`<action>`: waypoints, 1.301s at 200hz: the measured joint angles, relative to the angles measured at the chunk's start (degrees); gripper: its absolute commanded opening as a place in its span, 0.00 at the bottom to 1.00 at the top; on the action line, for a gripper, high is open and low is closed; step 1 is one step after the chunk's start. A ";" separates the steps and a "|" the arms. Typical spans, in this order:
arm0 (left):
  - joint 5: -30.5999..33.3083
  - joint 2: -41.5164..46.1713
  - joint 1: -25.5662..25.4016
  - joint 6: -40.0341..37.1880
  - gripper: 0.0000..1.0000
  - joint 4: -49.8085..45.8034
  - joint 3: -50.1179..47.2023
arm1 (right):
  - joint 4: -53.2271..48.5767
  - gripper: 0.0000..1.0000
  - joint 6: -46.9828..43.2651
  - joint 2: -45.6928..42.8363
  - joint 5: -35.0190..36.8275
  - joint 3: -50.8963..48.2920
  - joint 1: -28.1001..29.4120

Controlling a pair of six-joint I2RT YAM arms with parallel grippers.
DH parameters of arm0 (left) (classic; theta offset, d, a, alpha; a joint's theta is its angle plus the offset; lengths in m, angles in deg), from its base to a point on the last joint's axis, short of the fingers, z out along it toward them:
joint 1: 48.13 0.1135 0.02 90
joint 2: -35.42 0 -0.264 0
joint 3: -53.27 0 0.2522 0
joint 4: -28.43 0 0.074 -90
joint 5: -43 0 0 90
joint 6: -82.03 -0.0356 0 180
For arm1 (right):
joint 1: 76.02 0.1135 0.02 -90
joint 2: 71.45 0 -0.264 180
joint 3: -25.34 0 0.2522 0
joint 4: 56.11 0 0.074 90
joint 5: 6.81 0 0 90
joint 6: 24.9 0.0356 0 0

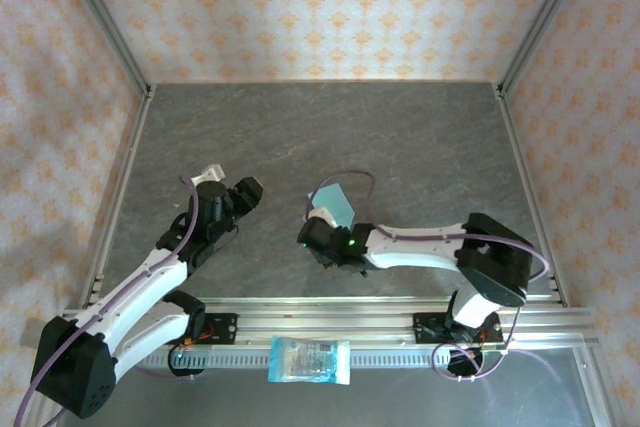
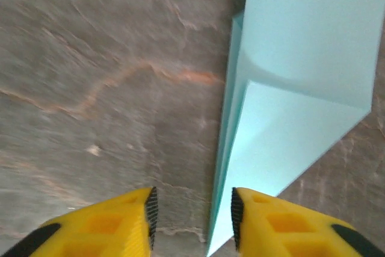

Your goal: Fold a paper plane with a square sheet of paper (pick it up from the middle)

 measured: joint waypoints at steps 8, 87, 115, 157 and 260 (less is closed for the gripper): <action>-0.87 -0.92 0.00 0.00 0.59 0.17 0.00 | 1.90 0.42 0.70 -2.62 -2.80 -1.11 -1.97; -10.43 -9.20 0.00 2.14 0.49 5.27 0.00 | 23.85 0.07 15.32 -7.80 -35.30 -14.51 -29.83; -12.04 -9.99 0.00 2.80 0.47 6.75 0.00 | 26.86 0.07 18.27 0.20 -43.21 -13.46 -31.15; -13.29 -10.25 0.00 2.84 0.42 7.48 -0.26 | 28.28 0.08 22.40 4.98 -45.18 -13.27 -31.15; -18.18 -16.17 -0.17 4.55 0.08 14.36 -1.88 | 53.46 0.07 58.49 -3.34 -28.37 -32.48 -21.20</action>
